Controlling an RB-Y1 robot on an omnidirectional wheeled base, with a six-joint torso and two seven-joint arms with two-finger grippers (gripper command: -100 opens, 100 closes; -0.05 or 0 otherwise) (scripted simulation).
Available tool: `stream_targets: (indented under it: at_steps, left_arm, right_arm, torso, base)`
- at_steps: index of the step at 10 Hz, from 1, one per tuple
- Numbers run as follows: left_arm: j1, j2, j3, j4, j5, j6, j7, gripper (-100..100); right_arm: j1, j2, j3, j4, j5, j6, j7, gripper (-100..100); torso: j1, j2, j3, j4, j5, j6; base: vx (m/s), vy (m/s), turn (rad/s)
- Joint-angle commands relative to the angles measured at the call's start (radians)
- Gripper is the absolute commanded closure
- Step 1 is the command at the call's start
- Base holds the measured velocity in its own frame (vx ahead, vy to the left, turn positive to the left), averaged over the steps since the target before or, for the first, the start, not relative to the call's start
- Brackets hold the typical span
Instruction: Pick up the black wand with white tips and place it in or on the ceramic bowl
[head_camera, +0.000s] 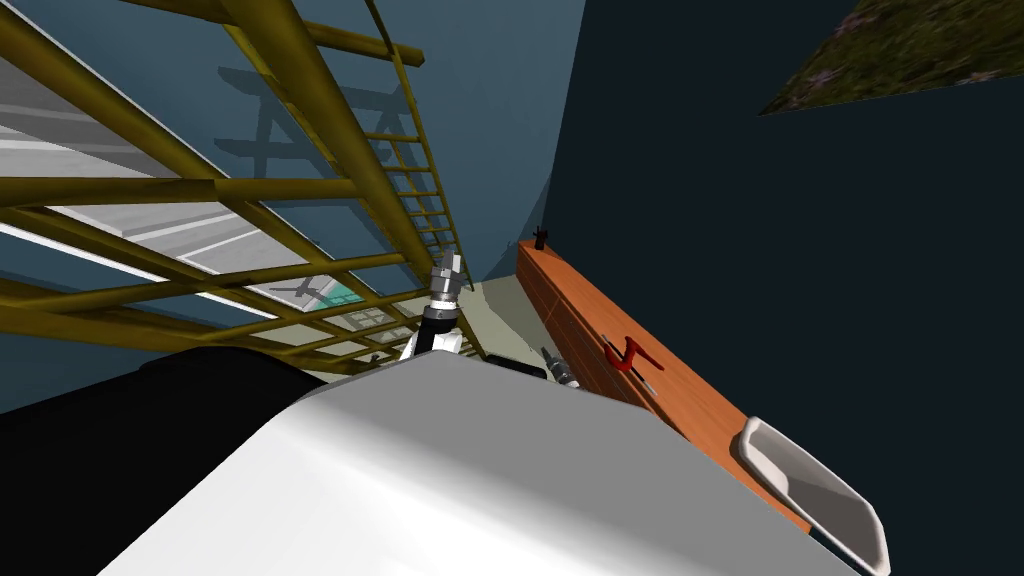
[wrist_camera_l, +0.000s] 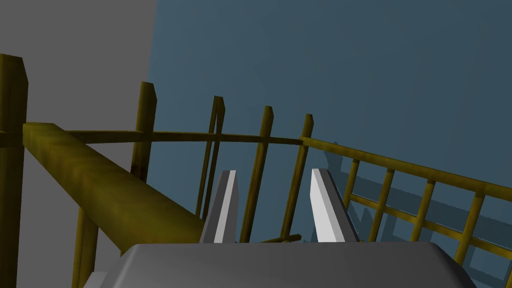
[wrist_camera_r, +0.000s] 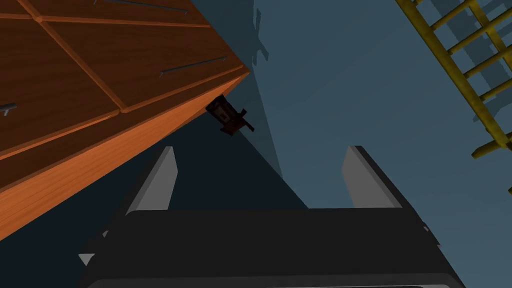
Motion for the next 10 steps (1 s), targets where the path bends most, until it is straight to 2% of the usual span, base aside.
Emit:
stream_targets:
  at_steps: [1,4,5,7,8,10]
  left_arm:
    - [0.0,0.0,0.0,0.0,0.0,0.0,0.0,0]
    - [0.0,0.0,0.0,0.0,0.0,0.0,0.0,0]
    - [0.0,0.0,0.0,0.0,0.0,0.0,0.0,0]
    - [0.0,0.0,0.0,0.0,0.0,0.0,0.0,0]
    - [0.0,0.0,0.0,0.0,0.0,0.0,0.0,0]
    - [0.0,0.0,0.0,0.0,0.0,0.0,0.0,0]
  right_arm:
    - [-0.002,-0.049,0.02,0.022,-0.001,0.023,0.007,-100]
    - [-0.012,-0.137,0.057,0.101,-0.005,0.038,0.022,-100]
    - [-0.012,-0.137,0.057,0.101,-0.005,0.038,0.022,-100]
    - [-0.019,-0.197,0.083,0.152,-0.007,0.048,0.033,-100]
    - [-0.019,-0.197,0.083,0.157,-0.007,0.048,0.033,-100]
    - [-0.027,-0.257,0.109,0.213,-0.009,0.059,0.044,-100]
  torso:
    - [0.0,0.0,0.0,0.0,0.0,0.0]
    - [-0.001,0.0,0.0,0.0,0.0,0.0]
    - [-0.001,0.0,0.0,0.0,0.0,0.0]
    - [0.001,0.001,0.0,0.0,0.0,0.0]
    - [0.001,0.0,0.0,0.0,0.0,0.0]
    - [0.001,0.001,0.001,0.0,0.0,0.0]
  base:
    - [0.044,-0.044,0.106]
    - [0.042,-0.057,0.127]
    - [0.03,-0.044,0.032]
    - [0.032,-0.032,0.112]
    - [0.026,-0.035,0.032]
    - [0.028,-0.05,0.087]
